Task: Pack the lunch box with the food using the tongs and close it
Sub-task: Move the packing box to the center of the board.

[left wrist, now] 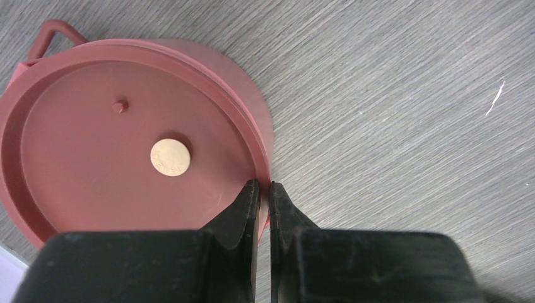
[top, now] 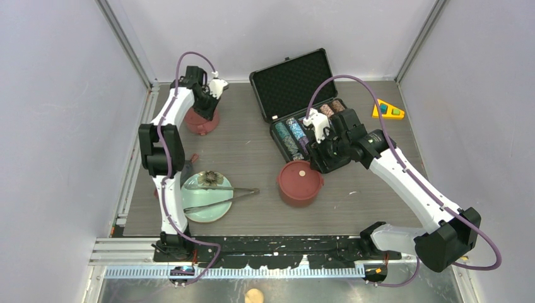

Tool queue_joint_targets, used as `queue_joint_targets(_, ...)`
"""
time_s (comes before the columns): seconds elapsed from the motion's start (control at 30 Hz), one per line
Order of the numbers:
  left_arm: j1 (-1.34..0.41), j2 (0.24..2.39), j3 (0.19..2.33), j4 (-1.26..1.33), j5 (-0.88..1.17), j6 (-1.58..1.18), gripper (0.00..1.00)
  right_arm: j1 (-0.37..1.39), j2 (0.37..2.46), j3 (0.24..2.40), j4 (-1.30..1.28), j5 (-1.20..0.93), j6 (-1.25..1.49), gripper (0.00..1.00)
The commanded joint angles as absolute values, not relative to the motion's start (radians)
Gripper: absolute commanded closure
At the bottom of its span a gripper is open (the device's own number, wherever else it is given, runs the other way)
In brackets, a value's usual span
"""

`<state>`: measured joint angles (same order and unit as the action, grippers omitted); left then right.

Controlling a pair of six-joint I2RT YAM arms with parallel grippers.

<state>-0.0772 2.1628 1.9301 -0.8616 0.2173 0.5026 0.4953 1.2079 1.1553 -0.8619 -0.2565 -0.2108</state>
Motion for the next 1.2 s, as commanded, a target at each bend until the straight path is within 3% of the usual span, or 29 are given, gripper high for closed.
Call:
queue_joint_targets(0.0, -0.073, 2.17, 1.964, -0.885, 0.264, 0.488, 1.0, 0.494, 1.193, 1.157, -0.839, -0.273, -0.209, 0.43)
queue_joint_targets(0.17, -0.068, 2.18, 1.973, -0.887, 0.275, 0.485, 0.99, 0.494, 1.195, 1.154, -0.839, -0.276, -0.209, 0.43)
queue_joint_targets(0.37, -0.056, 2.216, 2.014, -0.92, 0.286, 0.473, 0.87, 0.494, 1.193, 1.155, -0.842, -0.275, -0.209, 0.43)
queue_joint_targets(0.53, -0.051, 2.228, 2.018, -0.937, 0.291, 0.474, 0.86, 0.493, 1.193, 1.161, -0.846, -0.275, -0.21, 0.43)
queue_joint_targets(0.9, -0.051, 2.187, 1.951, -0.986, 0.357, 0.486, 1.0, 0.494, 1.207, 1.176, -0.852, -0.278, -0.212, 0.43)
queue_joint_targets(1.17, -0.071, 2.143, 1.891, -1.068, 0.414, 0.561, 1.0, 0.493, 1.22, 1.191, -0.856, -0.285, -0.21, 0.43)
